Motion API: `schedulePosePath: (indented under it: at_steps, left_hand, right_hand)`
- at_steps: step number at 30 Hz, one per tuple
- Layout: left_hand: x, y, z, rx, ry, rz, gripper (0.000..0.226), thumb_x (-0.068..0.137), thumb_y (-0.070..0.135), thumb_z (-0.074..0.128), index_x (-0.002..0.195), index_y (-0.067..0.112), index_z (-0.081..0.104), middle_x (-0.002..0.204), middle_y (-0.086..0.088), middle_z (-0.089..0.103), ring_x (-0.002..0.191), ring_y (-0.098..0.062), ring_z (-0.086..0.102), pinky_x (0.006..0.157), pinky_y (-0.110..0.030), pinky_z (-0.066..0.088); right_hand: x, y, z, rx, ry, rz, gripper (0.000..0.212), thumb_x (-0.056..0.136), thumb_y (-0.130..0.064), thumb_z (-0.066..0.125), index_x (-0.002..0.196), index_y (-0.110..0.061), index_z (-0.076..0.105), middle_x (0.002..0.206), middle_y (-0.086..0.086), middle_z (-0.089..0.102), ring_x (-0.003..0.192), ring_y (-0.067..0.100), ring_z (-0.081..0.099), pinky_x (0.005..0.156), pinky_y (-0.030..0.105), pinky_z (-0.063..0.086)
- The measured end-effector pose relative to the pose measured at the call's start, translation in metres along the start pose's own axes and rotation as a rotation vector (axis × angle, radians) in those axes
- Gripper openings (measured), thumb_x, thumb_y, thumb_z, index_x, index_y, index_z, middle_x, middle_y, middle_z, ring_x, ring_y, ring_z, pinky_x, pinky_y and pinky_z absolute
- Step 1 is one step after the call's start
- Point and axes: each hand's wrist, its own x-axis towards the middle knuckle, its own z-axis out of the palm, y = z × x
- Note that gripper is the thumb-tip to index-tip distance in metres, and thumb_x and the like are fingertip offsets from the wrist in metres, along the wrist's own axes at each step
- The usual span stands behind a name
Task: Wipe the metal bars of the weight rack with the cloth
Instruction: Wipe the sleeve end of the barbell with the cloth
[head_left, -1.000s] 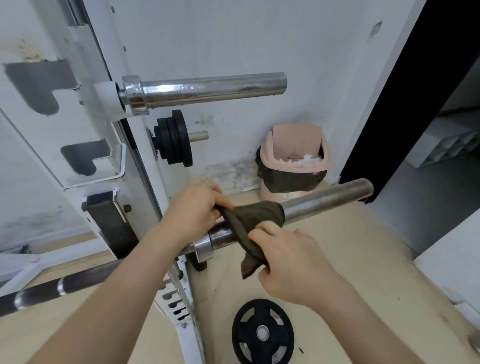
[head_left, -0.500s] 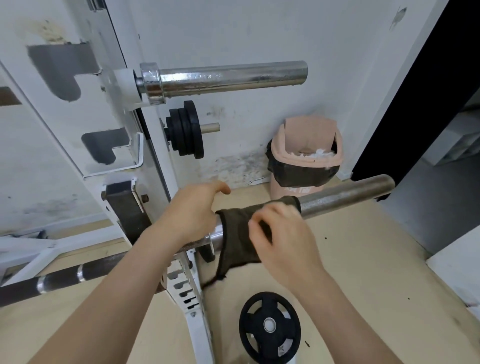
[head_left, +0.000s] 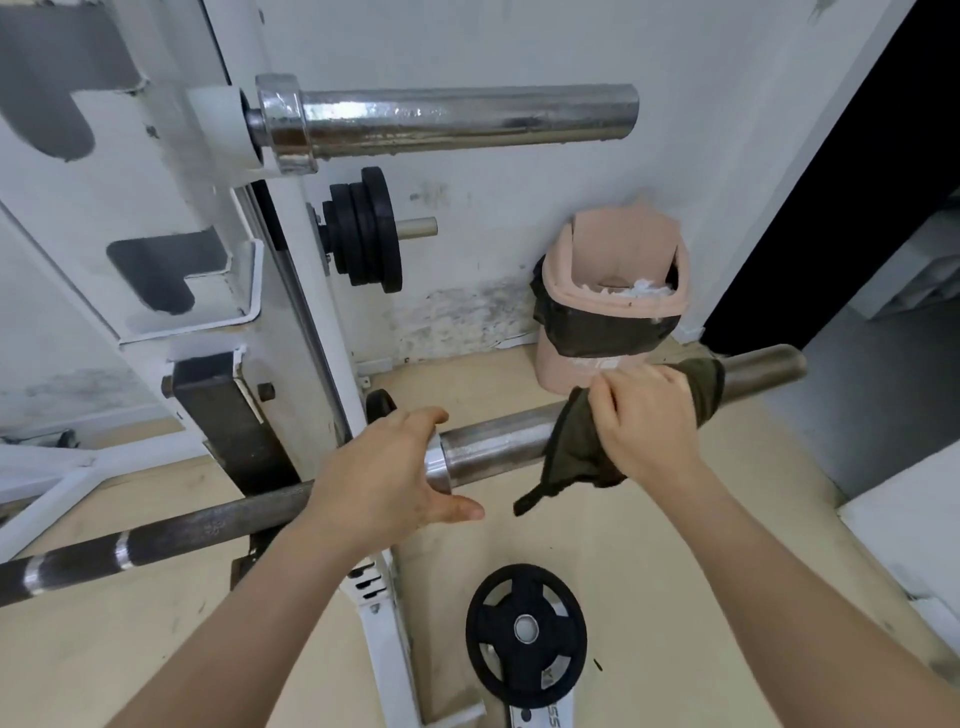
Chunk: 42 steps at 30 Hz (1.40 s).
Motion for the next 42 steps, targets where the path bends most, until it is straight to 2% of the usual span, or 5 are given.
schedulePosePath:
  at_steps: [9, 14, 25, 36, 42]
  left_hand:
    - [0.024, -0.007, -0.021, -0.397, -0.283, -0.141, 0.047, 0.059, 0.05, 0.075, 0.1, 0.029, 0.063, 0.094, 0.004, 0.067, 0.087, -0.012, 0.062, 0.08, -0.032, 0.052]
    - [0.029, -0.007, -0.022, -0.443, -0.339, -0.141, 0.039, 0.073, 0.046, 0.076, 0.104, 0.027, 0.062, 0.097, 0.008, 0.064, 0.088, -0.005, 0.059, 0.072, -0.017, 0.045]
    - [0.034, -0.011, -0.027, -0.391, -0.437, -0.197, 0.073, 0.057, 0.065, 0.063, 0.116, 0.022, 0.063, 0.112, 0.003, 0.062, 0.097, -0.012, 0.056, 0.078, -0.028, 0.041]
    - [-0.004, 0.027, 0.015, 0.393, 0.256, 0.096, 0.073, 0.06, 0.056, 0.073, 0.123, 0.027, 0.052, 0.106, 0.005, 0.059, 0.101, -0.022, 0.052, 0.068, -0.035, 0.052]
    - [0.03, 0.014, -0.028, -0.309, -0.375, -0.07, 0.076, 0.056, 0.057, 0.082, 0.123, 0.038, 0.052, 0.112, 0.012, 0.059, 0.093, -0.005, 0.057, 0.075, -0.02, 0.043]
  right_hand:
    - [-0.026, -0.062, 0.028, 0.021, 0.025, -0.479, 0.042, 0.1, -0.039, 0.03, 0.095, -0.02, 0.066, 0.088, -0.003, 0.066, 0.083, 0.021, 0.058, 0.081, 0.038, 0.039]
    - [-0.003, 0.015, 0.009, -0.036, 0.026, -0.052, 0.041, 0.093, -0.034, 0.029, 0.069, -0.017, 0.057, 0.071, 0.0, 0.061, 0.076, 0.026, 0.057, 0.085, 0.04, 0.038]
    - [0.0, 0.017, 0.014, -0.017, 0.057, -0.256, 0.036, 0.094, -0.033, 0.035, 0.075, -0.016, 0.06, 0.072, 0.0, 0.061, 0.073, 0.024, 0.058, 0.076, 0.037, 0.038]
    - [-0.048, -0.082, 0.038, 0.174, 0.112, -0.3, 0.032, 0.097, -0.032, 0.039, 0.102, -0.016, 0.066, 0.101, -0.001, 0.065, 0.1, 0.021, 0.057, 0.102, 0.041, 0.033]
    - [-0.01, 0.017, 0.026, 0.017, 0.157, -0.338, 0.035, 0.095, -0.036, 0.04, 0.085, -0.014, 0.065, 0.082, 0.003, 0.064, 0.081, 0.027, 0.059, 0.085, 0.04, 0.039]
